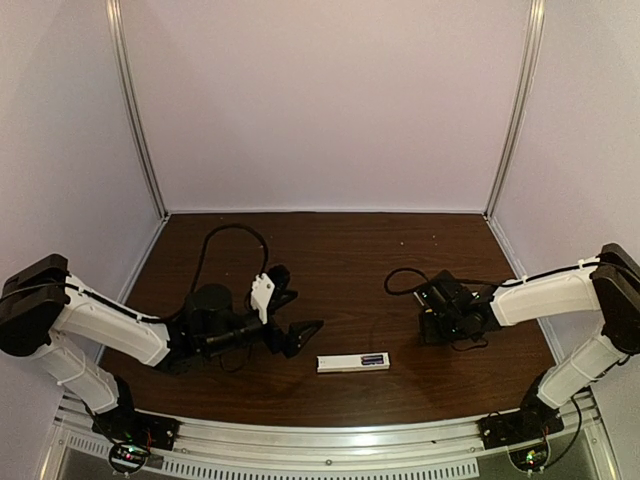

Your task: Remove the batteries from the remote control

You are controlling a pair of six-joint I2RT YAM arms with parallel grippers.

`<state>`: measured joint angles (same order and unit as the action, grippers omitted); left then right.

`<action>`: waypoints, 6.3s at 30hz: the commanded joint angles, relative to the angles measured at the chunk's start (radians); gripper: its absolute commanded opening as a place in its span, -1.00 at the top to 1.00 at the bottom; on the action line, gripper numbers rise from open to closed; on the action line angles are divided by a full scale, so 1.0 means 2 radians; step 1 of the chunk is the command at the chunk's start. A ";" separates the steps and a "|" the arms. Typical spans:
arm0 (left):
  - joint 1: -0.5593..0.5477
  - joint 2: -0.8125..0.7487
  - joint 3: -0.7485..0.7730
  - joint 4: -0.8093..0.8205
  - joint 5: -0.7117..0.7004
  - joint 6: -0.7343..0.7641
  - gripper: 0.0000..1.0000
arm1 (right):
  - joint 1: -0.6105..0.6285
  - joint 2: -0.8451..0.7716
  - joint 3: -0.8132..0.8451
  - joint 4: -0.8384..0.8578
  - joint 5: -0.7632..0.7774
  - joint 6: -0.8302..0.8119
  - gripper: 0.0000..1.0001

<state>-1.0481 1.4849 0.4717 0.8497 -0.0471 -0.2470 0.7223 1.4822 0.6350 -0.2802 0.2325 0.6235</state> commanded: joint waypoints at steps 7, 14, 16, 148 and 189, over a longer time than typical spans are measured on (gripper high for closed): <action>0.003 -0.014 0.009 0.009 0.023 0.005 -0.89 | -0.001 0.000 0.003 -0.004 0.016 0.006 0.08; 0.003 -0.013 0.010 0.009 0.024 0.004 -0.87 | -0.002 0.003 -0.001 -0.001 0.021 0.016 0.13; 0.003 -0.014 0.011 0.008 0.024 0.004 -0.86 | -0.002 0.003 -0.003 -0.001 0.021 0.020 0.23; -0.002 -0.056 0.084 -0.146 0.297 -0.145 0.47 | 0.420 -0.162 0.062 0.037 0.169 -0.456 1.00; -0.003 -0.077 0.080 -0.168 0.263 -0.132 1.00 | 0.399 -0.193 0.084 0.007 0.189 -0.195 -0.99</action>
<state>-1.0565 1.3632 0.6323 0.4931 0.4934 -0.5247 1.5478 1.1408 0.7662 -0.2436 0.6502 0.0494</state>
